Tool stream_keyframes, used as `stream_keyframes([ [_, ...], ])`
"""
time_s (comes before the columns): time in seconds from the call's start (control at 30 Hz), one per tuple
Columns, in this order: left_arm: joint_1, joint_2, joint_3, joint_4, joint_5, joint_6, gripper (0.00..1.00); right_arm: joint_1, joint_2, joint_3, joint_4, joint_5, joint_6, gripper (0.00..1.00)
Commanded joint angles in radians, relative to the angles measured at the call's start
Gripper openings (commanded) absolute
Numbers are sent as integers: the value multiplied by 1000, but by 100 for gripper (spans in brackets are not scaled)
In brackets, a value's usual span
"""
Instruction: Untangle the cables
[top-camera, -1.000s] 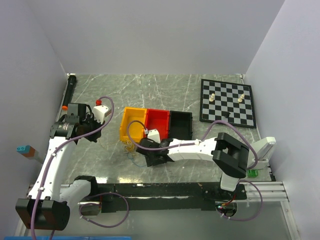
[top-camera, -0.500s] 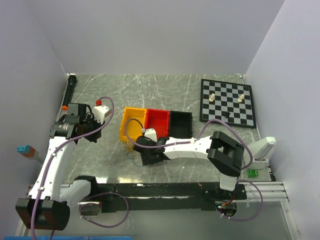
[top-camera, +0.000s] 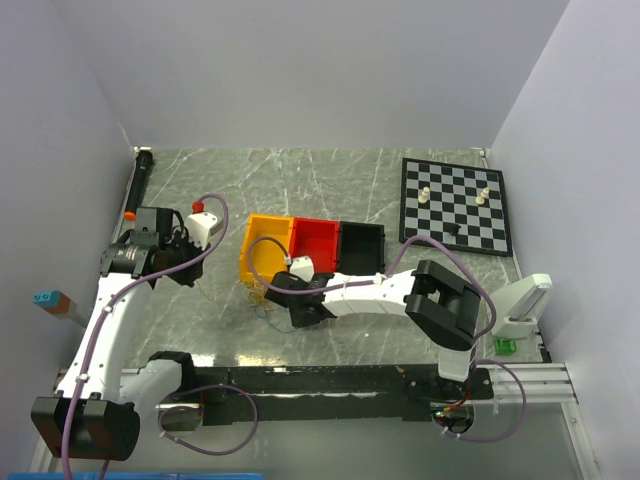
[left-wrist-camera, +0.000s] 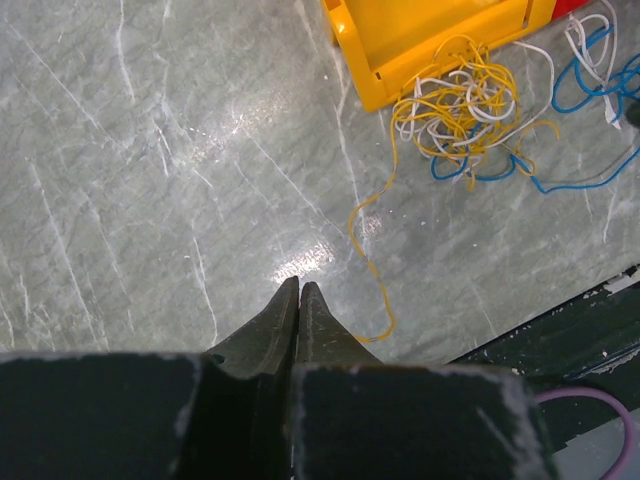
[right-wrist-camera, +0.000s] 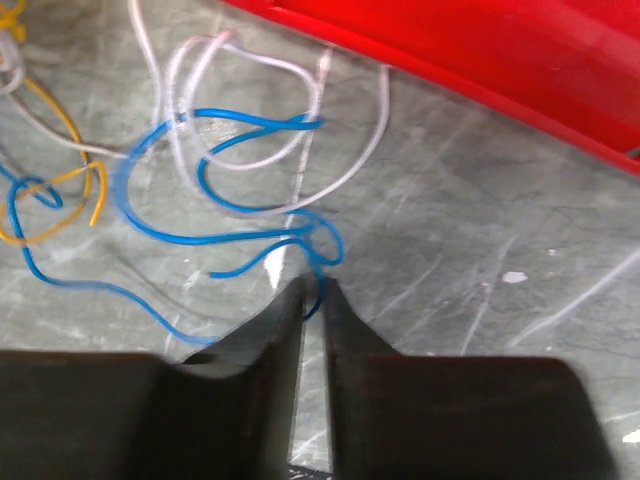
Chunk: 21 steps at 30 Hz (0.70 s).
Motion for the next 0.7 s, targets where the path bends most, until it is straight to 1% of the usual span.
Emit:
stream_keyframes([
  [0.0,-2,-16,15,-16,20,3,4,-3,-3,-14,12,18,24,13],
  [0.13,-2,-25,12,-16,8,2,4,-2,-51,-69,32,27,20,0],
  [0.27,-2,-40,-2,-20,-20,18,3,-5,-161,-162,46,51,18,0],
  [0.37,-2,-59,-40,-19,-81,58,2,-7,-272,-245,51,48,17,0],
  [0.47,-2,-85,-120,21,-194,107,1,-14,-397,-310,35,51,12,0],
  [0.67,-2,-111,-271,110,-397,178,1,-22,-623,-359,-113,137,38,0],
])
